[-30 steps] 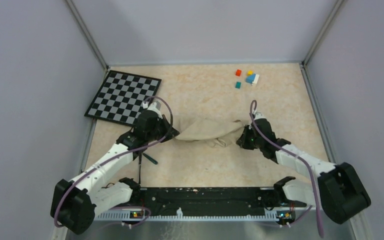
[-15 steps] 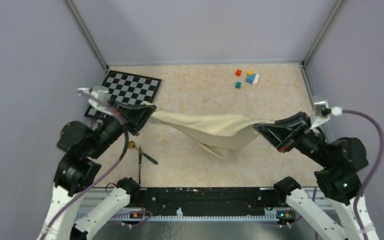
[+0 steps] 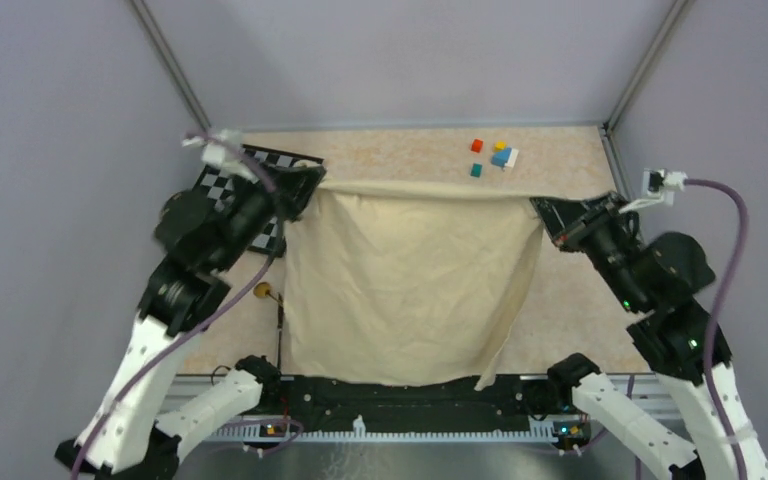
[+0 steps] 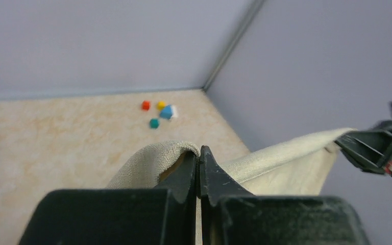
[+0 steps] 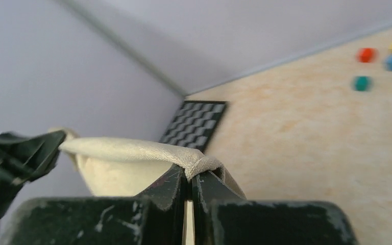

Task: Fold the napkin into a case and place the utensils inside
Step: Flatten out the crumpled napkin at the center of the board.

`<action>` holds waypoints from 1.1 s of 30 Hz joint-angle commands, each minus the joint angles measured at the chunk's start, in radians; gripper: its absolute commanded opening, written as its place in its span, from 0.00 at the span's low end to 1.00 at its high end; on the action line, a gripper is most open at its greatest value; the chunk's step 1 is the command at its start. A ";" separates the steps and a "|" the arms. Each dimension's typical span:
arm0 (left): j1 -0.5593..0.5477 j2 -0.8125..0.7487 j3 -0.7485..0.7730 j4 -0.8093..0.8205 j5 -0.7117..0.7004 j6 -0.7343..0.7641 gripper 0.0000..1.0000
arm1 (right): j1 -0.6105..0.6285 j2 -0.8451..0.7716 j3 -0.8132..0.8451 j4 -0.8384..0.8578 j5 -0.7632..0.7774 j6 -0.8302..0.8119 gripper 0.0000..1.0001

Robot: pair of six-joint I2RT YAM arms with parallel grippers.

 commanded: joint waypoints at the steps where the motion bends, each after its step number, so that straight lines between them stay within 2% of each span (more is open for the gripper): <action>1: 0.006 0.330 0.014 -0.049 -0.315 -0.016 0.03 | -0.002 0.199 -0.026 -0.091 0.523 -0.047 0.00; 4: 0.021 0.574 0.067 0.004 -0.389 0.052 0.03 | -0.049 0.333 -0.136 0.077 0.566 -0.084 0.00; 6: 0.062 0.745 0.130 0.046 -0.363 0.098 0.05 | -0.151 0.441 -0.205 0.176 0.492 -0.069 0.00; 8: 0.094 0.929 0.247 0.021 -0.355 0.106 0.07 | -0.248 0.559 -0.261 0.287 0.414 -0.071 0.00; 9: 0.107 1.044 0.310 0.007 -0.363 0.117 0.11 | -0.283 0.633 -0.265 0.332 0.388 -0.098 0.01; 10: 0.118 1.122 0.381 -0.015 -0.375 0.128 0.16 | -0.305 0.715 -0.242 0.363 0.366 -0.148 0.11; 11: 0.127 1.202 0.461 -0.051 -0.387 0.146 0.27 | -0.326 0.800 -0.179 0.317 0.342 -0.193 0.19; 12: 0.135 1.277 0.564 -0.111 -0.393 0.159 0.42 | -0.348 0.890 -0.096 0.252 0.298 -0.236 0.38; 13: 0.141 1.338 0.681 -0.211 -0.401 0.162 0.52 | -0.365 0.969 -0.002 0.165 0.247 -0.275 0.59; 14: 0.141 1.382 0.805 -0.309 -0.407 0.170 0.61 | -0.389 1.049 0.141 0.038 0.210 -0.292 0.66; 15: 0.140 1.401 0.916 -0.389 -0.391 0.176 0.72 | -0.394 1.094 0.210 -0.057 0.196 -0.319 0.69; 16: 0.140 1.390 0.941 -0.436 -0.351 0.187 0.84 | -0.393 1.107 0.241 -0.099 0.170 -0.354 0.70; 17: 0.139 1.354 0.922 -0.449 -0.304 0.193 0.95 | -0.390 1.095 0.248 -0.126 0.148 -0.370 0.71; 18: 0.138 1.299 0.863 -0.451 -0.273 0.182 0.98 | -0.386 1.068 0.233 -0.133 0.114 -0.384 0.71; 19: 0.136 1.219 0.765 -0.417 -0.247 0.176 0.99 | -0.376 1.025 0.201 -0.125 0.076 -0.396 0.71; 22: 0.136 0.952 0.356 -0.131 -0.053 0.160 0.99 | -0.330 0.893 0.071 -0.067 -0.091 -0.403 0.73; 25: 0.136 0.768 0.073 -0.002 0.101 0.082 0.99 | -0.316 0.844 -0.059 0.006 -0.266 -0.349 0.73; 28: 0.128 0.672 -0.112 0.062 0.226 0.021 0.99 | -0.307 0.833 -0.178 0.125 -0.387 -0.305 0.73; 33: 0.101 0.655 -0.292 0.177 0.251 -0.026 0.99 | -0.249 0.927 -0.213 0.229 -0.456 -0.281 0.72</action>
